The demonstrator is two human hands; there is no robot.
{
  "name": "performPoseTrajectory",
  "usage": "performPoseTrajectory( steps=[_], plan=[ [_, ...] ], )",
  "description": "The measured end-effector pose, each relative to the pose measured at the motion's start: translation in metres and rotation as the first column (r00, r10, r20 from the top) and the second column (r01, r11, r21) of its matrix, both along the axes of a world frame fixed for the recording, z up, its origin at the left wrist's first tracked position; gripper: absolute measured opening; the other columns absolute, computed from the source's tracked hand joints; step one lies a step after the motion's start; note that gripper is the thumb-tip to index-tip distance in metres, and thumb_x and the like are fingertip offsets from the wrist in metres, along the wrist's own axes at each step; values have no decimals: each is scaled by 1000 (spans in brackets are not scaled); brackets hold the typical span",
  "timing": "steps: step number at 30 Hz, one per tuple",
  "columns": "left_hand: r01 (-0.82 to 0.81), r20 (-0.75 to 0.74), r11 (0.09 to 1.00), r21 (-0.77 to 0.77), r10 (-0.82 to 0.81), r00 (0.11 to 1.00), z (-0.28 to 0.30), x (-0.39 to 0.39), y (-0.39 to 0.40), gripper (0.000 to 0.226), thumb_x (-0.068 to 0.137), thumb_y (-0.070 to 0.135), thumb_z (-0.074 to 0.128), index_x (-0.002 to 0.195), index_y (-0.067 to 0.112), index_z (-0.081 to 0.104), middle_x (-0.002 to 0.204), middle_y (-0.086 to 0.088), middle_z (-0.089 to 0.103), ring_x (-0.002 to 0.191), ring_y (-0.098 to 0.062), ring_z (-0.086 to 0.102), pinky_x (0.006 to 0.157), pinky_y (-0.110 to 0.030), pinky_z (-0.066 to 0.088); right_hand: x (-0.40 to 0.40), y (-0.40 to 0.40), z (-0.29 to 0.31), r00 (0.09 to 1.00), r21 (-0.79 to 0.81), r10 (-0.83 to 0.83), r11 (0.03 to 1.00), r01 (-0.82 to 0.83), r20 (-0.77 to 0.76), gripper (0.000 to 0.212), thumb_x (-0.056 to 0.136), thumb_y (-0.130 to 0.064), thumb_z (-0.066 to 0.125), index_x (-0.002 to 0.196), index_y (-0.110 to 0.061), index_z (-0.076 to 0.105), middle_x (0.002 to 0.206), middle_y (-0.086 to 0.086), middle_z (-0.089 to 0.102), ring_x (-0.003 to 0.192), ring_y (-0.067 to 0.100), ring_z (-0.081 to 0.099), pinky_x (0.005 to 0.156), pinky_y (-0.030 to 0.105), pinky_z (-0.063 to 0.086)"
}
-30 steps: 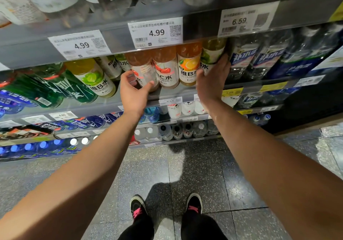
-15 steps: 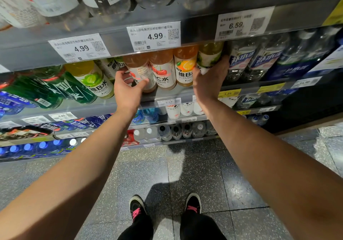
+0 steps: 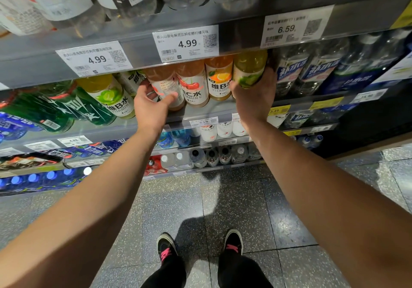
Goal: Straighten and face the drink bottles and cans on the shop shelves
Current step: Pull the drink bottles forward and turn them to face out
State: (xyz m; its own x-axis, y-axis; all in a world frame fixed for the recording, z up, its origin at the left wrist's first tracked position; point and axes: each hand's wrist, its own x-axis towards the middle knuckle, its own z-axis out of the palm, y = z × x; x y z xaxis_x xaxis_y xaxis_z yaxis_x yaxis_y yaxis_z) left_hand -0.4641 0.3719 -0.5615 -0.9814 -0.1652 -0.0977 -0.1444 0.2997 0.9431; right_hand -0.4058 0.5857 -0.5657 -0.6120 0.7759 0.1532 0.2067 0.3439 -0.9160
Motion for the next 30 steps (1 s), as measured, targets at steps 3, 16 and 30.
performPoseTrajectory(
  steps=[3, 16, 30],
  plan=[
    [-10, 10, 1000, 16, 10, 1000, 1, -1, 3, 42, 70, 20, 89, 95, 30, 57, 106, 5, 71, 106, -11, 68, 99, -39, 55, 17, -3, -6, 997, -37, 8, 999, -11, -73, 66, 67, -29, 78, 123, -8, 50, 116, 1, 52, 104, 15, 52, 87, 11, 44],
    [-293, -161, 952, 88, 304, 939, 10, 35, -37, 30, 77, -1, 64, 106, 4, 63, 88, 2, 61, 73, 4, 55, 78, -13, 45, 60, -105, 18, 958, -85, 286, 954, -286, -19, 66, 62, -56, 83, 115, -37, 49, 105, -24, 61, 94, -13, 59, 79, 0, 42],
    [-237, -47, 963, 125, 245, 968, 20, 15, -112, 52, 82, -6, 71, 130, 6, 54, 117, -3, 57, 111, -15, 55, 98, -35, 52, -45, -219, 21, 929, 43, 326, 940, -338, 173, 72, 70, -21, 81, 131, 1, 49, 122, 18, 64, 106, 36, 64, 84, 42, 53]
  ],
)
